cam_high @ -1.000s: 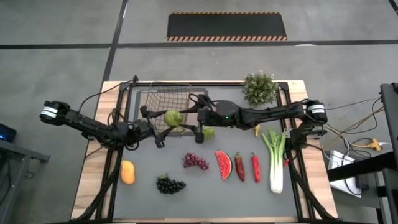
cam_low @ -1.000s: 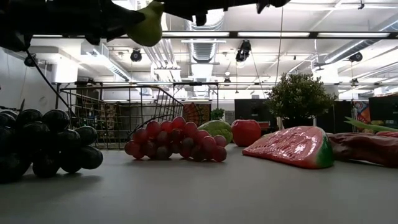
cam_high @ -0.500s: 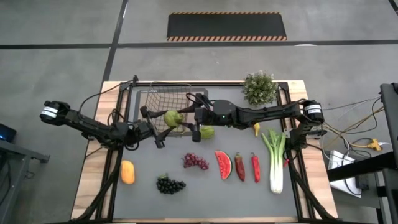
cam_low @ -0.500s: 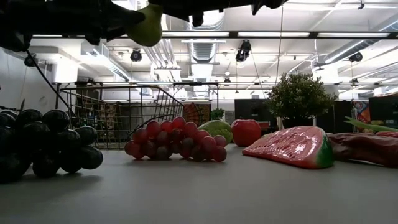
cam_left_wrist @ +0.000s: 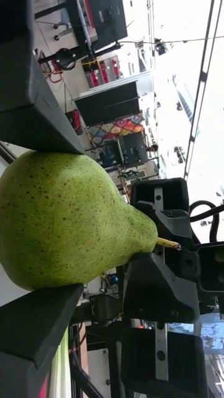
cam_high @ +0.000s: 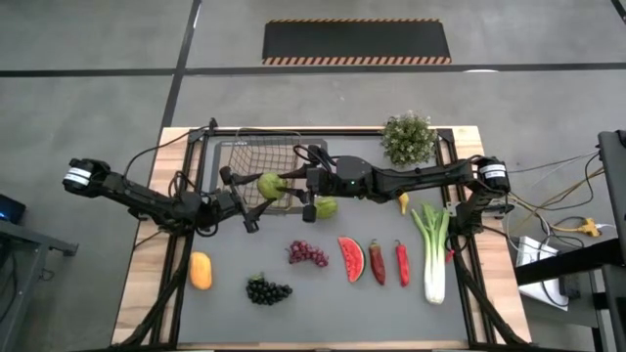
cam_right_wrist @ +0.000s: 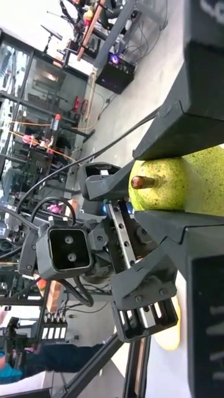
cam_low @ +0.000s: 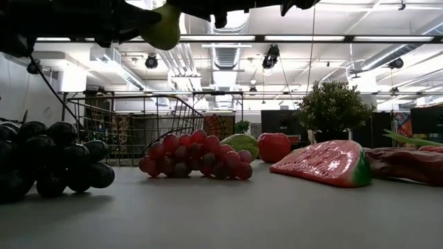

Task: Build produce basket
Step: Put the pear into the wire basket

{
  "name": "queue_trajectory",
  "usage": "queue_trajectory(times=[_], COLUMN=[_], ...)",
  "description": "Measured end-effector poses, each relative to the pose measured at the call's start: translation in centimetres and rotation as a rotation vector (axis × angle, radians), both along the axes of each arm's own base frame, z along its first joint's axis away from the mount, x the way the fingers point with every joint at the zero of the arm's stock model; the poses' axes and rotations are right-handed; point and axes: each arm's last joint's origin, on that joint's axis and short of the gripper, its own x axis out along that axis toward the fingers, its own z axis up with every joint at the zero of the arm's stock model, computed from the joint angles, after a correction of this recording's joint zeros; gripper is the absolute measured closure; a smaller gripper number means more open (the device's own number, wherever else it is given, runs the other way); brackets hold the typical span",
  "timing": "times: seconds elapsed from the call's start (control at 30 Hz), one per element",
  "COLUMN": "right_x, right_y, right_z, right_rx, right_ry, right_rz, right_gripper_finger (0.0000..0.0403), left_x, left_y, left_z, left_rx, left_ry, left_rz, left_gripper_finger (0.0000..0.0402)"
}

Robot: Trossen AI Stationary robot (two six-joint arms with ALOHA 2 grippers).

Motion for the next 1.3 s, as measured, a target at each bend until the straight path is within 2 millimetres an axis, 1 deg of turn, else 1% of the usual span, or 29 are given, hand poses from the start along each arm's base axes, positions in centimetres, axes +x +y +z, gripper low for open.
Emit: queue_trajectory(times=[0.1, 0.23, 0.53, 0.63, 0.7, 0.83, 0.97, 1.13, 1.23, 1.3], right_x=[0.0, 0.0, 0.0, 0.0, -0.1, -0.1, -0.2, -0.8, -0.4, 0.2], right_y=[0.0, 0.0, -0.2, -0.5, -1.0, -2.6, -5.0, -8.3, -9.7, -10.4], right_z=[0.0, 0.0, -0.3, -0.7, -0.6, 0.4, 1.5, 2.4, 1.8, 0.9], right_rx=[-0.002, -0.001, 0.0, 0.011, 0.024, 0.038, 0.056, 0.113, 0.188, 0.227], right_ry=[-0.001, 0.0, 0.029, 0.059, 0.109, 0.179, 0.252, 0.229, 0.201, 0.194], right_rz=[0.001, 0.002, -0.005, -0.001, -0.008, -0.054, -0.116, -0.171, -0.122, -0.095], right_gripper_finger=[0.0294, 0.0325, 0.0325, 0.0326, 0.0326, 0.0326, 0.0326, 0.0326, 0.0326, 0.0326], left_x=[0.0, 0.0, 0.0, -0.1, -0.1, -0.3, -0.7, -1.2, -1.3, -1.4], left_y=[0.0, 0.0, 0.2, 0.2, 0.3, 0.4, 0.5, 0.6, 0.5, 0.5], left_z=[0.1, 0.2, 0.3, 0.4, 0.4, 0.2, 0.5, 1.1, 1.3, 1.4], left_rx=[0.005, 0.003, -0.038, -0.029, -0.032, -0.029, -0.032, -0.043, -0.05, -0.048], left_ry=[-0.003, -0.005, -0.021, -0.016, -0.012, 0.005, -0.002, -0.045, -0.071, -0.086], left_rz=[0.002, 0.002, 0.054, 0.078, 0.094, 0.134, 0.167, 0.148, 0.109, 0.08], left_gripper_finger=[0.01, 0.0094, 0.0038, 0.0028, 0.0026, 0.0025, 0.0025, 0.0024, 0.0024, 0.0024])
